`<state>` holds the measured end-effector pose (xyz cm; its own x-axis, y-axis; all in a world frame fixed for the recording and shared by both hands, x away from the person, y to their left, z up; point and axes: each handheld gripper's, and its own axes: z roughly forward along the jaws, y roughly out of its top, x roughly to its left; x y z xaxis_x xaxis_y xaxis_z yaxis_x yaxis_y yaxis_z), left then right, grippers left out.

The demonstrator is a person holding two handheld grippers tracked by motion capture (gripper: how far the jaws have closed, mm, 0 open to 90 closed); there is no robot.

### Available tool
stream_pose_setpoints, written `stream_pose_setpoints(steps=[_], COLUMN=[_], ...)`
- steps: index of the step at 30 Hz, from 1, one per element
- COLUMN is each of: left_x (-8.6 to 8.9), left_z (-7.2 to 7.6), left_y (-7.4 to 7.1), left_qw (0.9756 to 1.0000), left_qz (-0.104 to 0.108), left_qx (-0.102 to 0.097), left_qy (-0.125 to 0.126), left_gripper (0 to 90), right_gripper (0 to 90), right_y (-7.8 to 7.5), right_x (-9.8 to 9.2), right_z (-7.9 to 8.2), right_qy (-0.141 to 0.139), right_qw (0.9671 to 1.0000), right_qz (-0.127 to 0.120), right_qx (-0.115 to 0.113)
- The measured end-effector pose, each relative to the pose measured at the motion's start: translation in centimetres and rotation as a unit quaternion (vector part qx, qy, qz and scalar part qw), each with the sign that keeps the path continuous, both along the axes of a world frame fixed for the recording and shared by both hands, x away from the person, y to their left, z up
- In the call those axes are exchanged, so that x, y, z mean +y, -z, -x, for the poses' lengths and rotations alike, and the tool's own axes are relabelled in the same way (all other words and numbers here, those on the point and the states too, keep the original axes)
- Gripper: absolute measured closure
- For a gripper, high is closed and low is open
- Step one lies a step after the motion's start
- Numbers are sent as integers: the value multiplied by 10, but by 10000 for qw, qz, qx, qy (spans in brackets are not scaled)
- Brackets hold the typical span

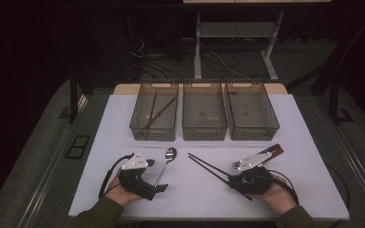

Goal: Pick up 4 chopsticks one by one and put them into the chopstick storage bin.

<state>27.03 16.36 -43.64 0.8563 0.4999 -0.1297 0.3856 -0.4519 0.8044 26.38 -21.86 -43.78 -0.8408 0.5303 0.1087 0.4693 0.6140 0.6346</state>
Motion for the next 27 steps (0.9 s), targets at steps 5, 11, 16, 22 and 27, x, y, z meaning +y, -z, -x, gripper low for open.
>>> stream_pose_setpoints(steps=[5, 11, 16, 22, 27], left_x=[0, -1, -1, -1, -1], left_z=[0, 0, 0, 0, 0], left_y=[0, 0, 0, 0, 0], left_qw=[10000, 10000, 10000, 10000, 10000], left_qz=[-21, -40, -49, -30, -46], left_qx=[4, 0, 5, 4, 3], left_qy=[13, 32, 42, 38, 39], left_gripper=[0, 0, 0, 0, 0], right_gripper=[782, 815, 835, 844, 854], right_y=[3, 4, 4, 4, 4], right_x=[2, 4, 6, 6, 6], right_z=[0, 1, 2, 1, 1], right_qy=[-23, -63, -88, -93, -86], right_qw=[10000, 9999, 9997, 9998, 9997], right_qz=[53, 130, 183, 192, 204], right_qx=[12, -40, -94, -51, -40])
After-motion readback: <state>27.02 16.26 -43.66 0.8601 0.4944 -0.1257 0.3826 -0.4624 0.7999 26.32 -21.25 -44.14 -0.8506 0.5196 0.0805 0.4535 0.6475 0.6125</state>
